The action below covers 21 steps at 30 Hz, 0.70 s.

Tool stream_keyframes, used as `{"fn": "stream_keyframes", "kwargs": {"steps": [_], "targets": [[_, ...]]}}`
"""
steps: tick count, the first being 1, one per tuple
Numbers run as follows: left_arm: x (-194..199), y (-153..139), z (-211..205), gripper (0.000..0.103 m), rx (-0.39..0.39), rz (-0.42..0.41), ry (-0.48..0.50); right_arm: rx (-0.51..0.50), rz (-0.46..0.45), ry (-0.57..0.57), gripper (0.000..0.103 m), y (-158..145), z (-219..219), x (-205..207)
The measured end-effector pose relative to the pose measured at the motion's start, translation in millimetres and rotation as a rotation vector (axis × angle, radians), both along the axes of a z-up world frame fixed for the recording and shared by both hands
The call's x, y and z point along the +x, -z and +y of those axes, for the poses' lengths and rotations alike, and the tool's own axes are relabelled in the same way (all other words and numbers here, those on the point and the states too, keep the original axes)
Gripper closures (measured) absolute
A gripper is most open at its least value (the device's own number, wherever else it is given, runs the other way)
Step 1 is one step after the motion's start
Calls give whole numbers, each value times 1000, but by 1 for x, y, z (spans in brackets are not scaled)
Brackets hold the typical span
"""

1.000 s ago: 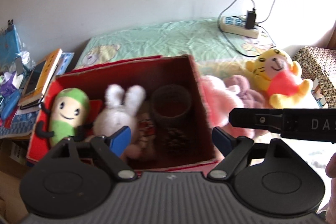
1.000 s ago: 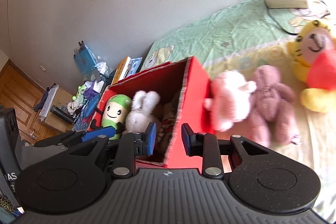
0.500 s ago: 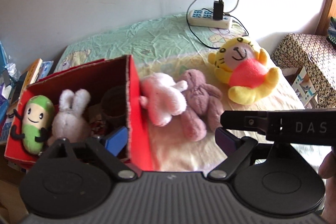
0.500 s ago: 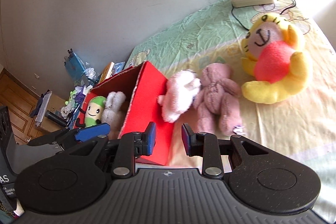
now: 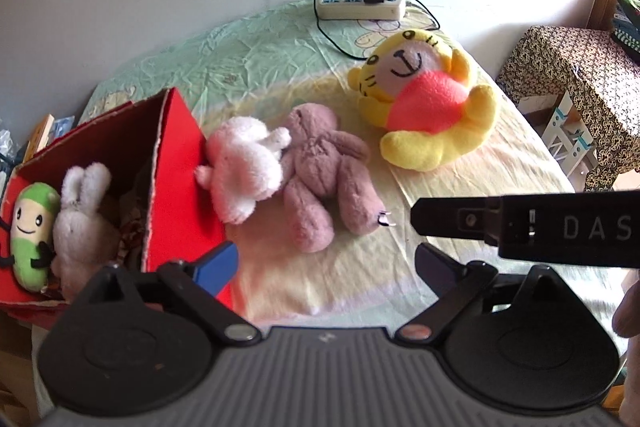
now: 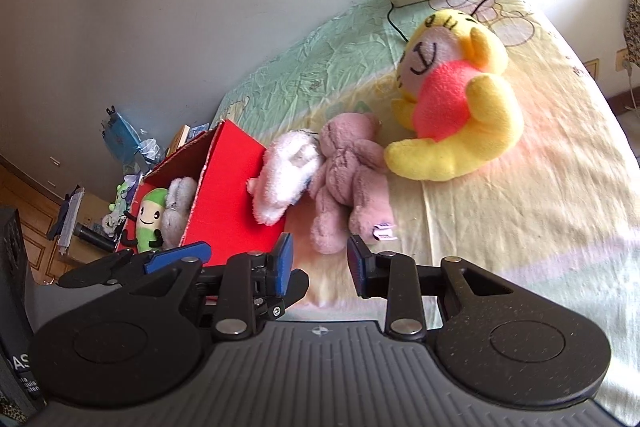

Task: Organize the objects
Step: 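Move the right gripper to the yellow-and-pink tiger plush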

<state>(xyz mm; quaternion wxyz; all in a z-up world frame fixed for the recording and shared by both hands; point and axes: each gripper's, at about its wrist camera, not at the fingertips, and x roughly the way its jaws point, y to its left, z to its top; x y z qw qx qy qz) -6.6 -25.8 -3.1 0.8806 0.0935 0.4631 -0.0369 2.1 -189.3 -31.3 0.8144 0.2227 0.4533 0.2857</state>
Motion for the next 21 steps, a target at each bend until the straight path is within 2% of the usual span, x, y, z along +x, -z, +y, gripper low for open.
{"fn": "stream_keyframes", "kwargs": {"steps": [6, 17, 21], "targets": [[5, 22, -8, 7, -25, 71, 18, -3, 46, 22, 64, 18, -11, 2], [35, 58, -34, 4, -80, 126, 120, -3, 136, 148, 64, 51, -47, 19], [47, 68, -45, 4, -119, 140, 157, -4, 143, 201, 64, 60, -61, 28]]}}
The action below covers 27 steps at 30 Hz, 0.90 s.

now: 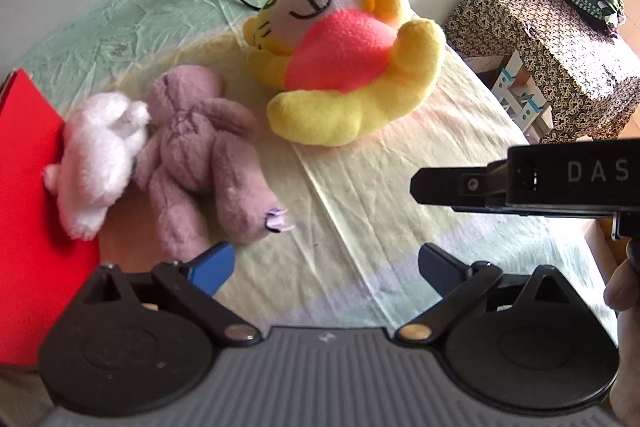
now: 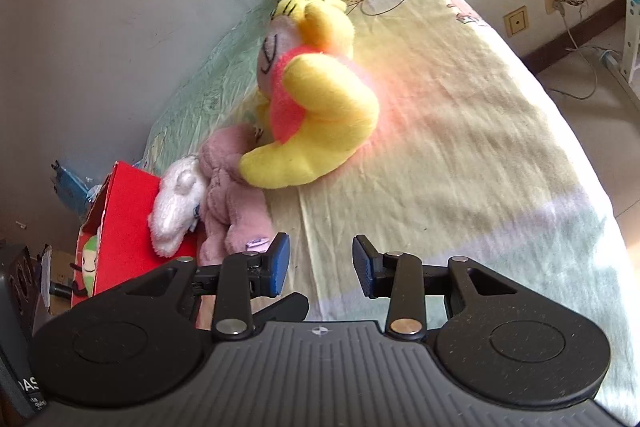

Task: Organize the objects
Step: 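Move the right gripper to the yellow-and-pink tiger plush, then grasp the tiger plush by its body with the right gripper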

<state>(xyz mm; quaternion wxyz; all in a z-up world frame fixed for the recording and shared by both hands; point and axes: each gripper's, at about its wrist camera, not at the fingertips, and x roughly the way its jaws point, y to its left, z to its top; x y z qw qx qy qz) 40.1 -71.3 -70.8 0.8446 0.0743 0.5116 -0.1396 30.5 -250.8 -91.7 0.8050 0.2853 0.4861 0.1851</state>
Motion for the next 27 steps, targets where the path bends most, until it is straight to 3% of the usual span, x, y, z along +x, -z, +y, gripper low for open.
{"fn": "stream_keyframes", "kwargs": {"steps": [4, 8, 12, 21, 23, 27], "targets": [[10, 11, -9, 4, -22, 22, 23, -1, -14, 33, 62, 0, -10, 10], [17, 19, -9, 4, -62, 59, 33, -36, -52, 38, 51, -2, -11, 20], [20, 28, -8, 4, -77, 75, 41, -34, -63, 42, 45, 0, -10, 36], [19, 31, 3, 3, -123, 88, 61, -29, -87, 55, 43, 9, 3, 65], [19, 29, 6, 3, -135, 90, 66, 11, -73, 59, 45, 14, 5, 70], [16, 20, 9, 4, -160, 82, 81, 15, -95, 55, 59, 9, 11, 67]]}}
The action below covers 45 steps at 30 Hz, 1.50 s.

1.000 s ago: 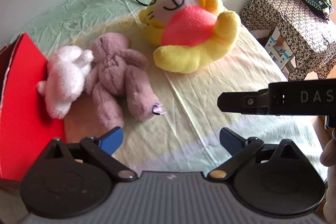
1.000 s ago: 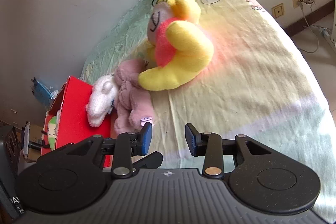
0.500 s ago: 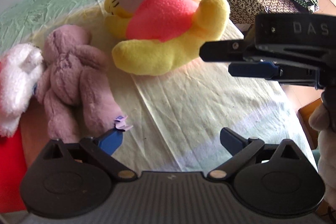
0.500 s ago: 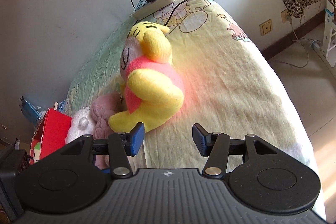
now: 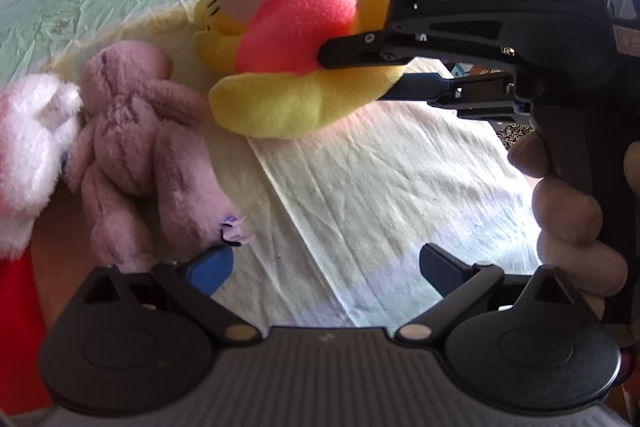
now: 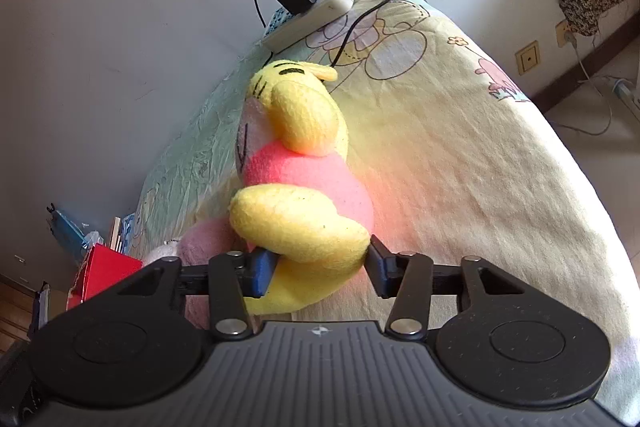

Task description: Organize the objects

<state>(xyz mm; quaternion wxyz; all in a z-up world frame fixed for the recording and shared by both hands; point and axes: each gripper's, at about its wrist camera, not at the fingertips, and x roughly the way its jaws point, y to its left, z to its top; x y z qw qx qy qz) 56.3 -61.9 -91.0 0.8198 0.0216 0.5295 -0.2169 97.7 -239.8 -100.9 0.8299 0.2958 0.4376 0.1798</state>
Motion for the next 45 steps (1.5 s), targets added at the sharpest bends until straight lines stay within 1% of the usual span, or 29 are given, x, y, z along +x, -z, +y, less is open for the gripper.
{"fn": "stream_keyframes", "kwargs": {"steps": [3, 6, 13, 16, 17, 18, 21, 22, 24, 27, 30, 33, 36, 41, 45], "targets": [[-7, -10, 2, 4, -6, -30, 21, 8, -10, -9, 64, -6, 0, -7], [-14, -19, 5, 4, -28, -47, 34, 24, 2, -14, 65, -10, -3, -18], [-32, -30, 16, 3, -143, -45, 63, 48, 82, -34, 65, -9, -19, -57], [-39, -33, 21, 3, -198, -44, 80, 46, 119, -52, 64, -8, -27, -73], [-41, -34, 23, 3, -216, -42, 83, 46, 133, -61, 62, -8, -30, -78], [-42, -35, 25, 3, -232, -40, 84, 46, 145, -73, 57, -8, -33, -81], [-37, -34, 25, 3, -258, -28, 66, 21, 157, -84, 55, -10, -41, -88], [-34, -34, 24, 3, -262, -26, 58, 24, 157, -85, 54, -10, -46, -88], [-27, -33, 23, 3, -274, -23, 43, 59, 155, -86, 42, -12, -54, -88], [-13, -28, 21, 3, -312, -1, 21, 103, 134, -73, 40, -19, -65, -85], [-2, -19, 15, 3, -319, 28, 7, 135, 101, -46, 32, -25, -76, -81], [6, -11, 8, 4, -302, 38, 4, 114, 89, -23, 32, -21, -80, -70], [16, -2, 8, 5, -320, 67, -14, 114, 96, -33, 32, -11, -76, -56], [27, 7, 8, 5, -352, 104, -32, 122, 115, -52, 32, 6, -67, -43], [32, 8, 2, 5, -353, 97, -33, 173, 159, -64, 32, 23, -60, -34]]}}
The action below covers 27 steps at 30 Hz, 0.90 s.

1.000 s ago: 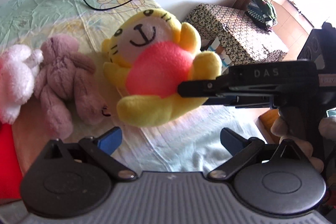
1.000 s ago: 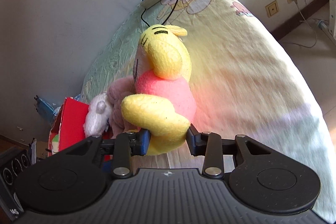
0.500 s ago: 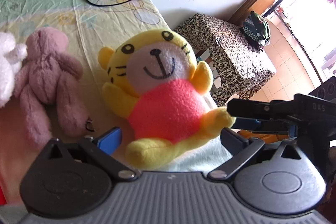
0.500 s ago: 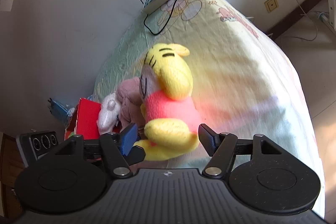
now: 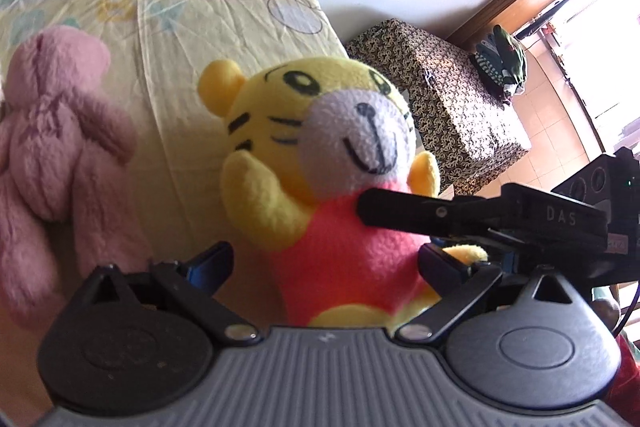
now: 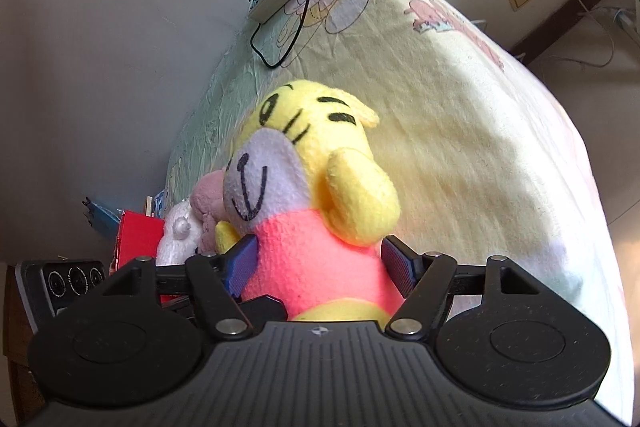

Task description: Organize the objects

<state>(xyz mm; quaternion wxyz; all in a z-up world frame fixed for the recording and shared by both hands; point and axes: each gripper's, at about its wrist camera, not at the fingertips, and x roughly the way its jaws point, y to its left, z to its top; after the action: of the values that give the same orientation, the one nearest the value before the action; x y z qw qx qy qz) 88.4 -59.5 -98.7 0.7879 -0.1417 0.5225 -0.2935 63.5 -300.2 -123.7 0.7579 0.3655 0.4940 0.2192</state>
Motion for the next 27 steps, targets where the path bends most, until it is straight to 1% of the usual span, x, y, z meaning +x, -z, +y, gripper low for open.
{"fn": "stream_keyframes", "kwargs": {"steps": [3, 4, 6, 9, 14, 18, 21, 24, 27], "targets": [[1, -1, -7, 7, 9, -15, 13, 26, 11, -16, 33, 6, 9, 2], [1, -2, -8, 8, 17, -22, 18, 20, 8, -20, 33, 5, 12, 1], [0, -3, -6, 10, 15, -27, 24, -3, -4, -23, 36, 0, 16, -1], [-2, -6, -2, 13, -22, -3, 38, 2, -3, -12, 39, -6, 13, -7], [-20, -24, 0, 16, -19, -34, 66, -23, -19, -12, 41, -22, 17, -21], [-36, -47, 7, 16, -19, -77, 69, -43, -58, -28, 41, -43, 24, -34], [-48, -69, 14, 16, -16, -125, 55, -42, -100, -46, 41, -62, 31, -43], [-64, -91, 25, 16, 0, -189, 25, -33, -155, -77, 41, -81, 40, -50], [-79, -110, 39, 16, 22, -253, -25, -23, -214, -124, 41, -98, 56, -53]]}}
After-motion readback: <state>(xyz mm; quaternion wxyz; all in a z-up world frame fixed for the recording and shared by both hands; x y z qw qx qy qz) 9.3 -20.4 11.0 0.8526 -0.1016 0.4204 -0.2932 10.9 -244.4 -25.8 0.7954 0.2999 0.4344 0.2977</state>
